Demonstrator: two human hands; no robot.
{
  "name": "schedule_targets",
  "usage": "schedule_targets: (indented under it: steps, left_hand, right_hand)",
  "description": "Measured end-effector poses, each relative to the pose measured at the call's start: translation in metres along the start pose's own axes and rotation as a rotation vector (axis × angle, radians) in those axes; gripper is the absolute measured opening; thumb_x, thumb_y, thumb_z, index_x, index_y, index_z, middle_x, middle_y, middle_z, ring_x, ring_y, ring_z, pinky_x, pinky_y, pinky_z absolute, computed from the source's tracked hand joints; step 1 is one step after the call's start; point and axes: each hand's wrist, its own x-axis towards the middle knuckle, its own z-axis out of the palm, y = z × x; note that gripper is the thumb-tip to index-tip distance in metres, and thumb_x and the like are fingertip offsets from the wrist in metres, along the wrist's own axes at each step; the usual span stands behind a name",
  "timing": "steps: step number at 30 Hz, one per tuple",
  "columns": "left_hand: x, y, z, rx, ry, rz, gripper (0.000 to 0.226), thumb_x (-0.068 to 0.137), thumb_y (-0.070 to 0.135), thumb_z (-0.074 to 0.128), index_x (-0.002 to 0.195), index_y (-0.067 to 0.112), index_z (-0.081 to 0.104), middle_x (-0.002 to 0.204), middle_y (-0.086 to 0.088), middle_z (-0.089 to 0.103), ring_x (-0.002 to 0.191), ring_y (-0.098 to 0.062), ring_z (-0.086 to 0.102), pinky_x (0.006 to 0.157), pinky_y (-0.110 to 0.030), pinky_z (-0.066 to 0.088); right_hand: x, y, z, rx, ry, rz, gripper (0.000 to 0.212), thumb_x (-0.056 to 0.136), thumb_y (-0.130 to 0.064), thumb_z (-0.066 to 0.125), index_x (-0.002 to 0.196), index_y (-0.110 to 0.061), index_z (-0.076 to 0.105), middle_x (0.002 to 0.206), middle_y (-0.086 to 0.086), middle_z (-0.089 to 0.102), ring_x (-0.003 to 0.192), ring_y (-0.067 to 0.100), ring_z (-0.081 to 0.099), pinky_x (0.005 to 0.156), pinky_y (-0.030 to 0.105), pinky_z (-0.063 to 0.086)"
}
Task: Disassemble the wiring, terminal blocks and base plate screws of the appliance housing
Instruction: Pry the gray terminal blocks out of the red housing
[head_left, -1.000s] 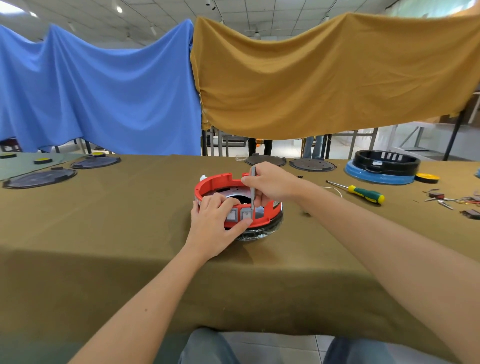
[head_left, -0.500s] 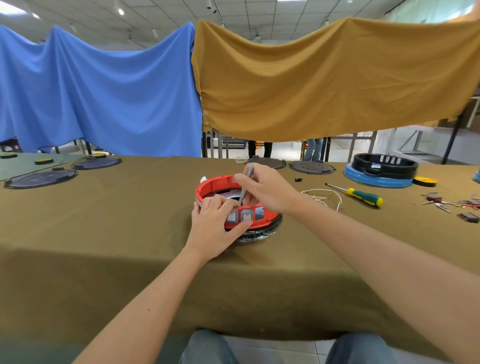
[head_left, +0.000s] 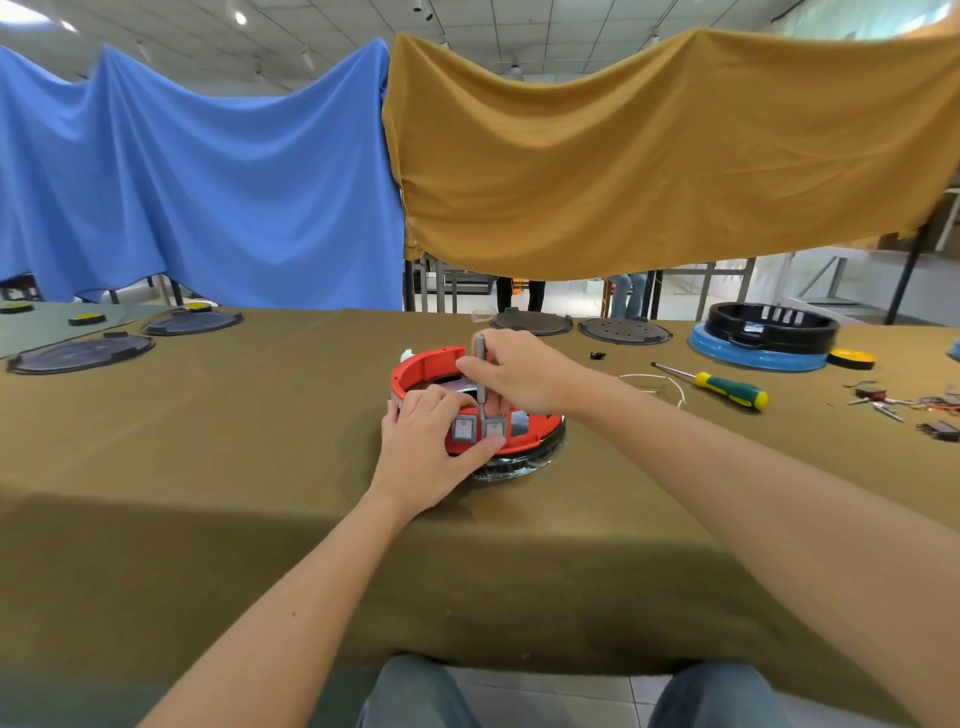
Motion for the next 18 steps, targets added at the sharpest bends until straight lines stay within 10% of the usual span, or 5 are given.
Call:
schedule_targets:
  steps: [18]
  left_hand:
    - [0.0,0.0,0.002,-0.004,0.029,0.007,0.055,0.079,0.074,0.046,0.108,0.028,0.058,0.103,0.018,0.047,0.103,-0.003,0.037,0.107,-0.048,0.03]
  right_hand:
    - [0.015,-0.002,-0.006,-0.031,-0.086,0.065,0.03,0.103,-0.02,0.043,0.08,-0.004,0.054,0.065,0.013,0.073,0.055,0.021,0.067,0.062,0.034,0.059]
